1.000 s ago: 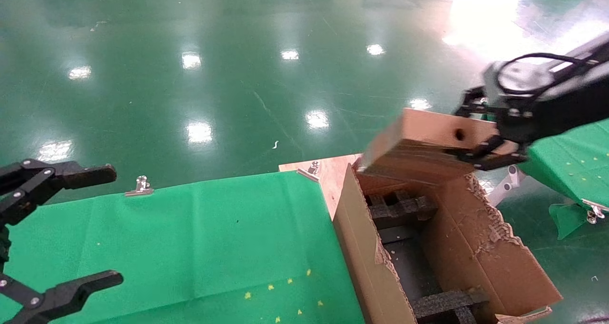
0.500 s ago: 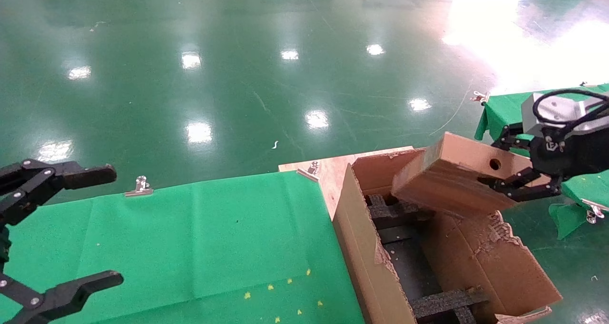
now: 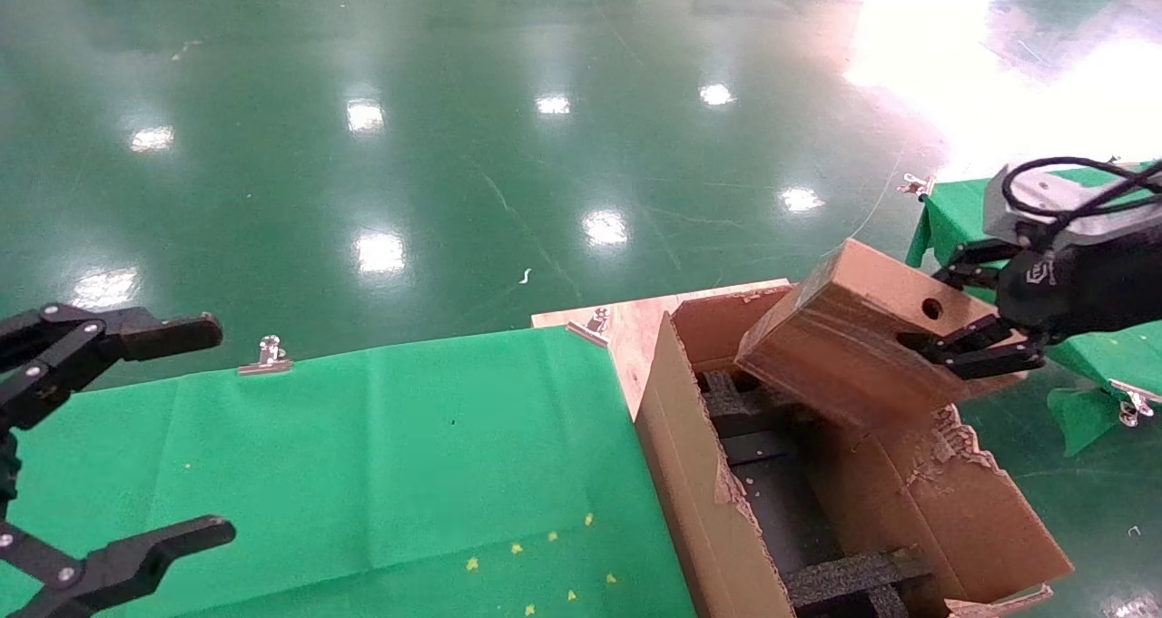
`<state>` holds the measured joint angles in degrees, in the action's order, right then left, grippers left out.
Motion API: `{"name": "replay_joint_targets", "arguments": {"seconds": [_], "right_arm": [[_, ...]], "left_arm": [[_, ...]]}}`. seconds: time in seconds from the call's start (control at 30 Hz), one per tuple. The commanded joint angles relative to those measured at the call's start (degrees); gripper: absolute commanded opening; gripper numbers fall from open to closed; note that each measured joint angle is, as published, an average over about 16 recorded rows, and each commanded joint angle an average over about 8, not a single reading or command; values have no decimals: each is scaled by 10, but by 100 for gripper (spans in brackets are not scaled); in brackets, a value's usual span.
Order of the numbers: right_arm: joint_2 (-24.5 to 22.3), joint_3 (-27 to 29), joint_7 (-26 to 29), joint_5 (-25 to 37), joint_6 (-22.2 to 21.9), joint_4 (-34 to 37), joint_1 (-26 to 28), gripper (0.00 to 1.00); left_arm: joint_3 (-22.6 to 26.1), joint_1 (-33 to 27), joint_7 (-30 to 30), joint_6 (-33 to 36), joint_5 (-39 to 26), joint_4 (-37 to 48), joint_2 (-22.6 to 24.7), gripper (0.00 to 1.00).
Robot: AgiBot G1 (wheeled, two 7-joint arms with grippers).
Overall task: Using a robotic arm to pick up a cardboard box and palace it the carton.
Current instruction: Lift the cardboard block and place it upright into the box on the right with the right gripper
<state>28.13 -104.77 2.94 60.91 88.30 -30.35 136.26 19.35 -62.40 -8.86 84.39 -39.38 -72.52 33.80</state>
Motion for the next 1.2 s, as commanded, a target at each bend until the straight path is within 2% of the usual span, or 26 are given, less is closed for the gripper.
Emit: {"name": "replay_joint_targets", "arguments": {"seconds": [0.03, 0.43, 0.57, 0.67, 0.97, 1.2], "right_arm": [[-2, -1, 36, -13, -6, 8, -11, 0], [-18, -23, 266, -3, -64, 20, -30, 0], [-28, -23, 322, -11, -80, 13, -36, 0], [-32, -24, 342, -13, -88, 8, -39, 0], [-32, -25, 350, -15, -93, 10, -43, 0], [-29, -33, 391, -9, -118, 4, -60, 0]], "left_arm": [[0, 0, 0, 0, 0, 0, 0, 100], [0, 0, 0, 0, 0, 0, 0, 100], [0, 0, 0, 0, 0, 0, 0, 100], [0, 0, 0, 0, 0, 0, 0, 100], [0, 0, 0, 0, 0, 0, 0, 100], [0, 0, 0, 0, 0, 0, 0, 100]]}}
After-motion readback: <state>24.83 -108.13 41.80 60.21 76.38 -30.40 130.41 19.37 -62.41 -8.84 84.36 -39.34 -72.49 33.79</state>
